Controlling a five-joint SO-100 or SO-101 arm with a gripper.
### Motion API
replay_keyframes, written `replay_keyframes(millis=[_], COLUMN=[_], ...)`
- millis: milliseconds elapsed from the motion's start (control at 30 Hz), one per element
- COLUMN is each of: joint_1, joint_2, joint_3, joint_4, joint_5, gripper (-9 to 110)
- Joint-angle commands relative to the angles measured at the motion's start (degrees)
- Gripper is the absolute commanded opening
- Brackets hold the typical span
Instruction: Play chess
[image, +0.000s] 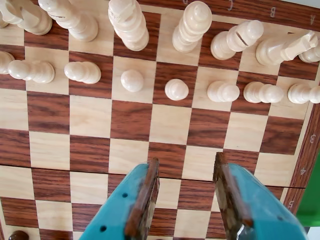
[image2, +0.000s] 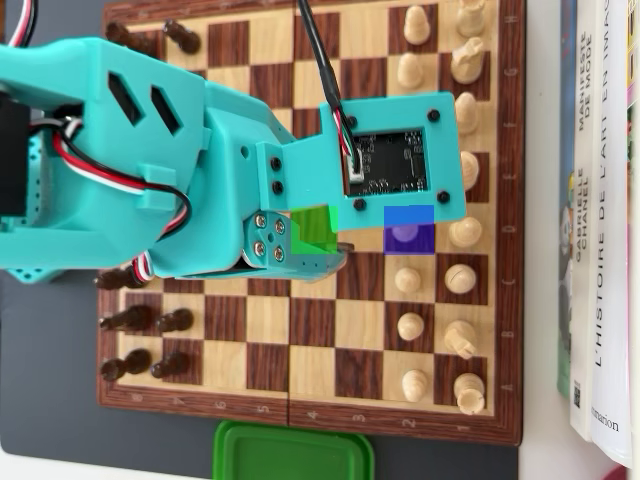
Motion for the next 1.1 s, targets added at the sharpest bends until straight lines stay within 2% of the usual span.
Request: replay_keyframes(millis=[0, 633, 1067], joint_1=[0.3, 0.5, 0.7], joint_2=[-1.1, -18.8, -22.1], joint_3=[-4.5, -16.9, -18.7], joint_4=[-0.4, -0.4, -0.4], joint_5=[0.5, 0.5, 0.5], gripper=[17, 17, 17])
